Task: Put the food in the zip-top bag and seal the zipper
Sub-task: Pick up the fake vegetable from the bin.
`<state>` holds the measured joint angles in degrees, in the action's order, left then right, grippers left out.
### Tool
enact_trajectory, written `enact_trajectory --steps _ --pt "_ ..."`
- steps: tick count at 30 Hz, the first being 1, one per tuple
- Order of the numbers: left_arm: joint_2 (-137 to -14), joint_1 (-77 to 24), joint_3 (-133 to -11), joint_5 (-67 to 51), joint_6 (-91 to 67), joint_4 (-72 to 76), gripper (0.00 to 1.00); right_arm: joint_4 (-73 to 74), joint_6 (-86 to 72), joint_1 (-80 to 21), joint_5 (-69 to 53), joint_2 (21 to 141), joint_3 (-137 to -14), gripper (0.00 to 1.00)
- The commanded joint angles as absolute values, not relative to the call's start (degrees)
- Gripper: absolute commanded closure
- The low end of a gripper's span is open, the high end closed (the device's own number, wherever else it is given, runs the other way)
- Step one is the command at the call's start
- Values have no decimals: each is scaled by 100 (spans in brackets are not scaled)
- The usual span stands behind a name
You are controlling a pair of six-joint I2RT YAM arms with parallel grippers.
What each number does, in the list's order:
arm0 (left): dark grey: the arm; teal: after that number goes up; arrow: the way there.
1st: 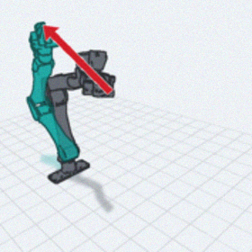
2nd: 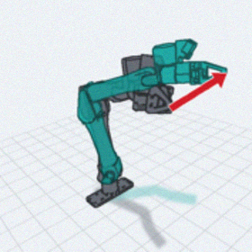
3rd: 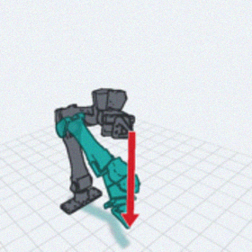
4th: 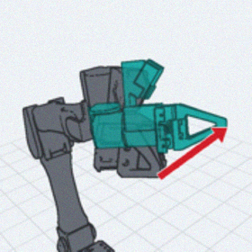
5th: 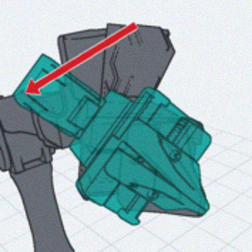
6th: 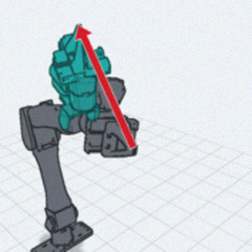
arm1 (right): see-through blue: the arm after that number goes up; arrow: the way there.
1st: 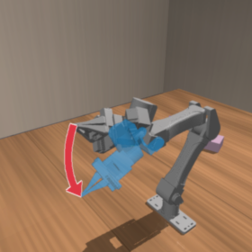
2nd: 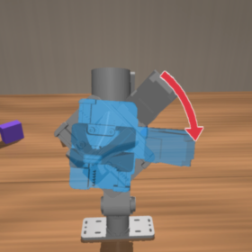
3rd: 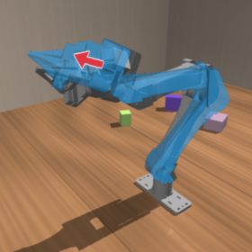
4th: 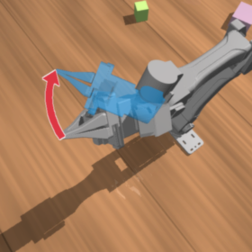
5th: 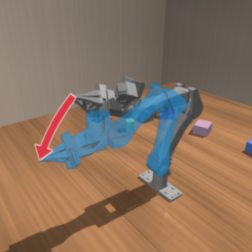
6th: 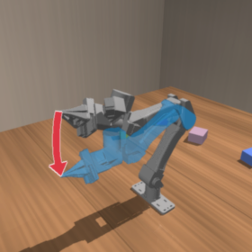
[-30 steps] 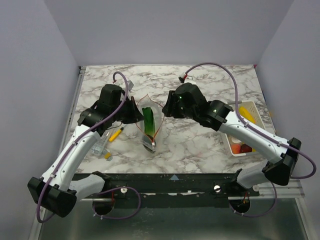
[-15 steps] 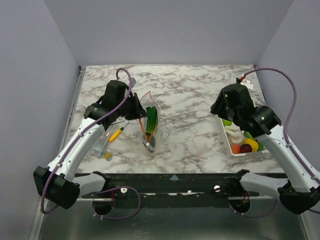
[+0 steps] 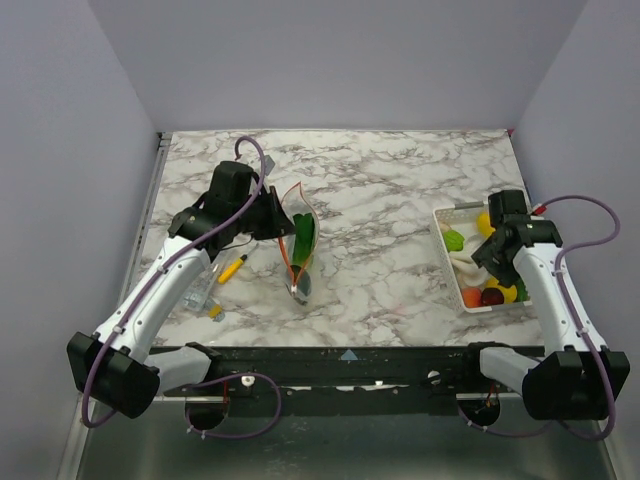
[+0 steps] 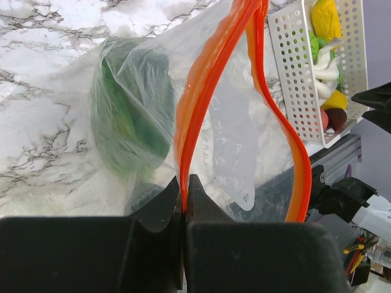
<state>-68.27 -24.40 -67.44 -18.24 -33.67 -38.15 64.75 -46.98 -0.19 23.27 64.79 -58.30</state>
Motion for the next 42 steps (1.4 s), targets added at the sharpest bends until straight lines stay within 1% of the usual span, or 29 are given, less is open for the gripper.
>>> enact_trajectory --steps 1,3,4,8,17,26,29,32,35,37,42 --pt "-6752 -2452 -6655 -2209 -3234 -3639 100 6626 -4785 250 2390 6509 -5580 41" --pt "-6796 -2453 -6653 -2269 -3252 -3646 100 6787 -4832 266 2485 6518 -5533 40" --pt "-6809 -2452 -6653 -2319 -3252 -3639 100 6811 -4828 271 2537 6504 -5506 36" --pt "-6879 -2452 -6665 -2460 -3261 -3664 100 6648 -4734 308 2489 6563 -5420 36" --pt "-6925 -2452 -6632 -2496 -3243 -3673 100 6265 -4828 399 2442 7022 -5076 40" --pt "-6961 -2443 -6636 -2545 -3217 -3669 100 5842 -4832 465 2303 7496 -4955 43" --pt "-6951 -2418 -6624 -2555 -3217 -3665 100 5844 -4856 479 2343 7491 -4951 46" --pt "-6944 -2417 -6607 -2590 -3217 -3639 100 5838 -4879 476 2403 7406 -4915 47" --pt "-6930 -2416 -6592 -2610 -3217 -3621 100 5833 -4902 485 2411 7368 -4913 54" --pt "-6908 -2410 -6592 -2610 -3208 -3621 100 5842 -4923 490 2430 7308 -4917 65" --pt "-6888 -2408 -6574 -2611 -3199 -3604 100 6047 -5045 491 2527 7037 -5024 77"
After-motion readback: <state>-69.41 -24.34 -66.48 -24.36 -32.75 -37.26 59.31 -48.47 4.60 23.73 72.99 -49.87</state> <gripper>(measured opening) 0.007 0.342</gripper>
